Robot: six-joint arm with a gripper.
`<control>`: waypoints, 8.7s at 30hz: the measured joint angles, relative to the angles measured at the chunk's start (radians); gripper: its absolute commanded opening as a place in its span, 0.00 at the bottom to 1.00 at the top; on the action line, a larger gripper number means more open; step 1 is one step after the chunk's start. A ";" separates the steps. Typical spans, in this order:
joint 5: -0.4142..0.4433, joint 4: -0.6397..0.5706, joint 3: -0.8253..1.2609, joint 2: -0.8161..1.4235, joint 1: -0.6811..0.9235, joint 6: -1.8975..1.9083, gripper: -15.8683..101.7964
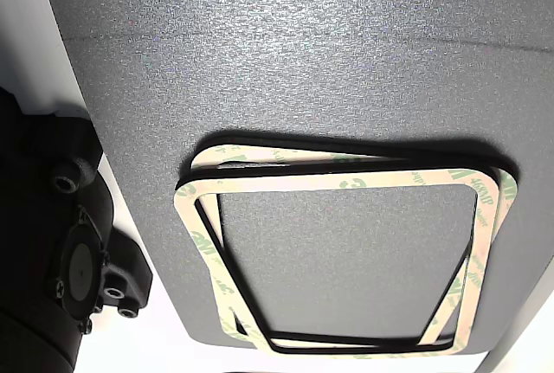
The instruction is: Grab top frame and put it into gray box.
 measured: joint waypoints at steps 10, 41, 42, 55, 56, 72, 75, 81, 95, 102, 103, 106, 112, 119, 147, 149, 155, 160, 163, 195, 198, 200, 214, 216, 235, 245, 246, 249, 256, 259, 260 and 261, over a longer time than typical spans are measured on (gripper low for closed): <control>-0.026 0.014 -0.189 -0.161 0.029 -0.092 0.98; 0.152 0.512 -0.742 -0.764 0.796 -1.690 0.96; 0.152 0.528 -0.752 -0.776 0.815 -1.726 0.92; 0.052 0.672 -0.905 -1.032 1.112 -2.079 0.98; 0.046 0.672 -0.911 -1.046 1.138 -2.088 0.98; 0.005 0.600 -0.930 -1.244 1.416 -1.914 0.91; 0.002 0.565 -0.925 -1.269 1.453 -1.885 0.89; -0.018 0.528 -0.907 -1.304 1.485 -1.878 0.85; -0.021 0.443 -0.810 -1.304 1.513 -1.859 0.77; -0.021 0.426 -0.808 -1.319 1.516 -1.859 0.69; -0.023 0.423 -0.808 -1.321 1.517 -1.859 0.67; -0.023 0.419 -0.808 -1.328 1.523 -1.859 0.65; -0.020 0.416 -0.822 -1.347 1.525 -1.852 0.59; -0.014 0.413 -0.822 -1.348 1.534 -1.841 0.55; -0.014 0.356 -0.762 -1.335 1.534 -1.825 0.48; -0.014 0.353 -0.762 -1.335 1.534 -1.825 0.45; -0.017 0.347 -0.761 -1.335 1.534 -1.818 0.12; -0.021 0.382 -0.799 -1.336 1.534 -1.799 0.04; -0.020 0.436 -0.848 -1.338 1.534 -1.801 0.04; 0.298 0.672 -1.408 -1.298 1.000 0.345 0.02; 0.281 0.672 -1.387 -1.282 0.916 0.568 0.02; 0.275 0.667 -1.368 -1.270 0.861 0.699 0.02; 0.106 0.672 -1.454 -1.430 0.584 1.434 0.02; 0.100 0.672 -1.460 -1.456 0.568 1.552 0.02; -0.064 0.672 -1.387 -1.540 0.551 2.002 0.03; -0.098 0.672 -1.370 -1.554 0.505 1.990 0.03; -0.100 0.672 -1.367 -1.554 0.503 1.985 0.03; -0.101 0.672 -1.358 -1.554 0.499 1.983 0.03; -0.103 0.672 -1.350 -1.555 0.495 1.974 0.03; -0.104 0.672 -1.350 -1.562 0.494 1.974 0.03; -0.104 0.672 -1.350 -1.563 0.494 1.974 0.03; -0.104 0.672 -1.350 -1.563 0.494 1.974 0.03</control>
